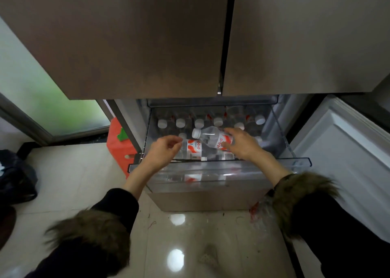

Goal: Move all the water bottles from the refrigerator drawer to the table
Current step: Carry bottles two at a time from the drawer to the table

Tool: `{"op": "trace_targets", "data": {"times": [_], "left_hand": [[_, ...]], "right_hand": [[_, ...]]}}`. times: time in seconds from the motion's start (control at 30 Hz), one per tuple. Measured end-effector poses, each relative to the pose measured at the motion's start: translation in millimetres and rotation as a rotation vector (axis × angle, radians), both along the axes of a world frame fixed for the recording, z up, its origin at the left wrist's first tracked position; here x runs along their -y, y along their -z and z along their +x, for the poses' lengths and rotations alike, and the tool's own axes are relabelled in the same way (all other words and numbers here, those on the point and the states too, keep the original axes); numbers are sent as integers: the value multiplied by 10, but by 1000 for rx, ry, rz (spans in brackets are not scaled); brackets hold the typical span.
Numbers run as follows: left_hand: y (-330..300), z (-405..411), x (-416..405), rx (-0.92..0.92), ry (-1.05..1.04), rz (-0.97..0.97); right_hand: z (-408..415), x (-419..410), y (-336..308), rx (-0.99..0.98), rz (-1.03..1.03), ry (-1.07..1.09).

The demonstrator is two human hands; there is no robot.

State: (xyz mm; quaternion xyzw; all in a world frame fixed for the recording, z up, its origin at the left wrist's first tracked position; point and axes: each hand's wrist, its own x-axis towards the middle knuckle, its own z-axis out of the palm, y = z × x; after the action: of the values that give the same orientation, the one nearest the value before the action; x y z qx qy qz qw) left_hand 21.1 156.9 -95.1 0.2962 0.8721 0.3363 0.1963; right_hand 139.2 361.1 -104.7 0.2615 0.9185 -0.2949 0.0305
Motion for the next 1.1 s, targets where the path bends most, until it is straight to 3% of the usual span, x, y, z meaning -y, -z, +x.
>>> {"op": "trace_targets", "data": {"times": [0.17,0.33,0.47,0.57,0.77,0.93,1.1], "left_hand": [[88,-189,-310,18,162,-298],[264,-253,-456,-10,247,-448],[398,-351,-516,-149,294,-572],[459,-412,-573,-217,320,-598],[510,-533,-688,-164,402,-559],[635,-505,-791,-314,449,-703],[576,-540,-760,-393,448,-638]], "right_hand": [[-258,-180,156,102,45,-119],[-370,-287,239,199,273,-225],[-424,-400,266,219,280,-269],[-392,-401,272,184,314,-256],[-197,-478,192,81,232,-219],[-71,-471,87,-3,111,-143],[37,-467,37,-40,58,-45]]}}
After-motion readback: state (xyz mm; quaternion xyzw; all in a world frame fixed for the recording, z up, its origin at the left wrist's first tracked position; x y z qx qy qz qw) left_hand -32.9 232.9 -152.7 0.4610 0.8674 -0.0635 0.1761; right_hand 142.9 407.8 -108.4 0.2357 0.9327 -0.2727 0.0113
